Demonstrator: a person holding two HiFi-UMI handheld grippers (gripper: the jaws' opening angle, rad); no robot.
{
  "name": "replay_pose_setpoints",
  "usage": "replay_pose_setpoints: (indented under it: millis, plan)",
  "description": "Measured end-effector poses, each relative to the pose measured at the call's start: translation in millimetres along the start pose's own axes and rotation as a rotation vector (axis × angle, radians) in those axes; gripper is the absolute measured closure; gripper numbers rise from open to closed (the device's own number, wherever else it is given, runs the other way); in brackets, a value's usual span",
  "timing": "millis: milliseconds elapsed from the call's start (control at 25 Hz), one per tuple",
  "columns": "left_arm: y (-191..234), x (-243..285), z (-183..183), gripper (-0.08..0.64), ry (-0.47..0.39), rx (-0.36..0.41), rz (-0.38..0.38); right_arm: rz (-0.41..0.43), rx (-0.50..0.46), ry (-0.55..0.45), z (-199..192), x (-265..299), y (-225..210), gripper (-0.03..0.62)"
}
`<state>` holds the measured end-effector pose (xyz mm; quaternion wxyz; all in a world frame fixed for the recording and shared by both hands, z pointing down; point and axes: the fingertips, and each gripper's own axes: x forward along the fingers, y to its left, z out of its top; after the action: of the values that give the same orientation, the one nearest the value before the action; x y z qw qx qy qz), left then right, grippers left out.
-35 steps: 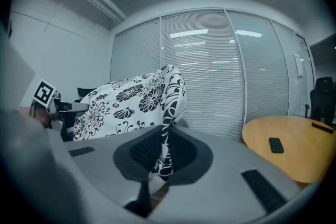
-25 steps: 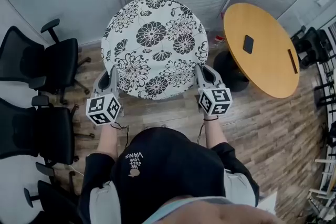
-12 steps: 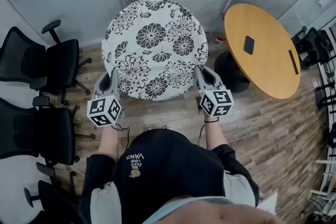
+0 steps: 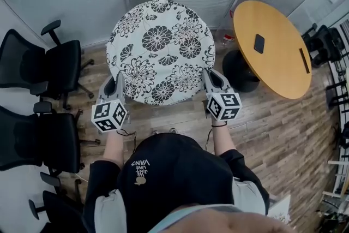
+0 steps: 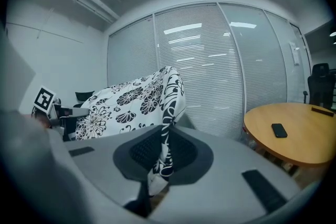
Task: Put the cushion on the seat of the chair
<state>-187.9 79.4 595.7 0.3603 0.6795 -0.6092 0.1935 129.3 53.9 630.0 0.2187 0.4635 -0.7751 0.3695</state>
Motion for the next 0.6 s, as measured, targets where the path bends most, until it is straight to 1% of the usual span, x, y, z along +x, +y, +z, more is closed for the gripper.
replay_pose_setpoints:
  millis: [240,480,600]
  plan:
    - [2.0,1.0,0.5,0.515,0.008,0.004,-0.015,-0.013,0.007,0.005,-2.0,-1.3,4.2,0.557]
    - [4.0,5.1,-2.3,0.514,0.023,0.002,-0.010,-0.017,0.016,0.013,-3.9,2.0,2.4,0.557]
    - [4.4,7.2,-3.8,0.515,0.014,0.012,-0.008,-0.016,0.015,0.000,-7.1,4.8,0.2,0.557]
